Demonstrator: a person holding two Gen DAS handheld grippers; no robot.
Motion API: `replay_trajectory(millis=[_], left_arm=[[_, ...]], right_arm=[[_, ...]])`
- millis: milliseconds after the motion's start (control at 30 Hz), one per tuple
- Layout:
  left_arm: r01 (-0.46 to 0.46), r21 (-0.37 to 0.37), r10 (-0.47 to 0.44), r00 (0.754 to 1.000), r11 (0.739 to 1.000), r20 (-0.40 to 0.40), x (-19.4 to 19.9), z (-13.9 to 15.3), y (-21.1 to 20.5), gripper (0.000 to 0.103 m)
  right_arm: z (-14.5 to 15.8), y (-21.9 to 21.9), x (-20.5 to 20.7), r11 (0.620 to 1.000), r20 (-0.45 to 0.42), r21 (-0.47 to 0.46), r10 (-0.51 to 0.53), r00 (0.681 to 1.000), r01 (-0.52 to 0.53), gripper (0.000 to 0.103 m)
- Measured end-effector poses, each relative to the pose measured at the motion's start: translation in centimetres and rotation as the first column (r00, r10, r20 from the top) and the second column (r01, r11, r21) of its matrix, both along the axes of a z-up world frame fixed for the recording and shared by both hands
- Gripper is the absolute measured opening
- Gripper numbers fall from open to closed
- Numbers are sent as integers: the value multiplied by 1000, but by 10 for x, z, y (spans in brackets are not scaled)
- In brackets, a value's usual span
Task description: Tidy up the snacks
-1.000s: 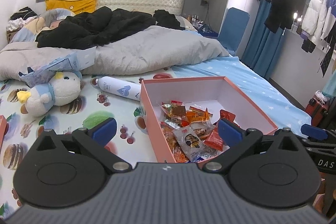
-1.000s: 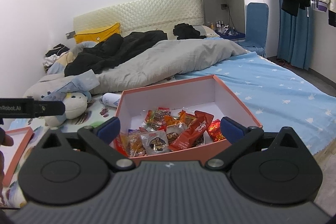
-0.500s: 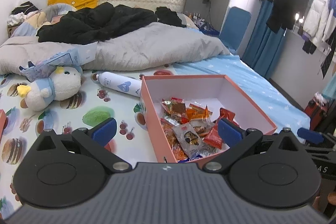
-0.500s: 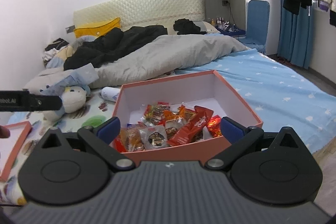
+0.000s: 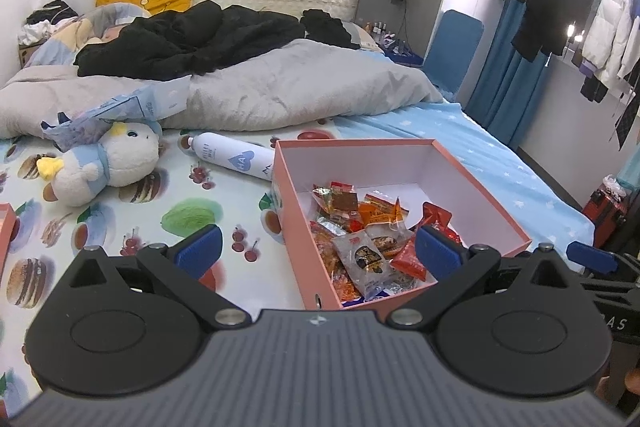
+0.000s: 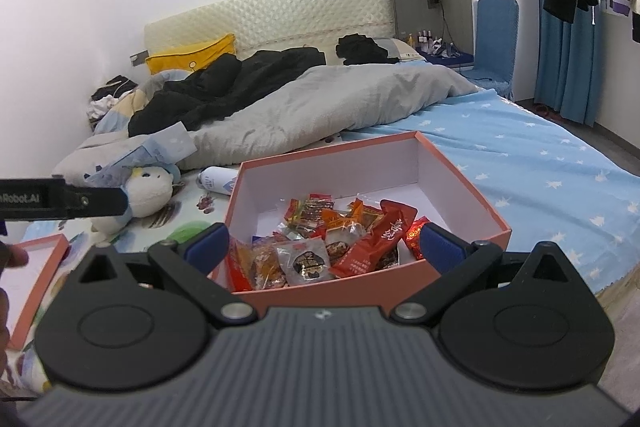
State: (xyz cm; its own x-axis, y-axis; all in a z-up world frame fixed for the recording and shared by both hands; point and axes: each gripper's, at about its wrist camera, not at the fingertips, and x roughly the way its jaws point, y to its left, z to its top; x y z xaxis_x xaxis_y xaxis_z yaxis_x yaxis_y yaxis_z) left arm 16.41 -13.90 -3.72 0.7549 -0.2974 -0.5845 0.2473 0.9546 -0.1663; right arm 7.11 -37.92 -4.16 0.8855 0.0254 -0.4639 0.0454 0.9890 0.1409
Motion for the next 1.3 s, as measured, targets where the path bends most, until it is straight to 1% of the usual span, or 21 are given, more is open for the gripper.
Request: replay_trajectory(millis=[567,1300], left_arm=[[-8,-3,8,1000,1000,19,-5,2,1,103],[-4,-13,4,1000,1000,-4,-5,2,3,103]], right_arm=[[0,-3,2,1000,-8,-6,-14,1000,14,103],[-2,-1,3,1000,-7,0,-7,1000,7,103]])
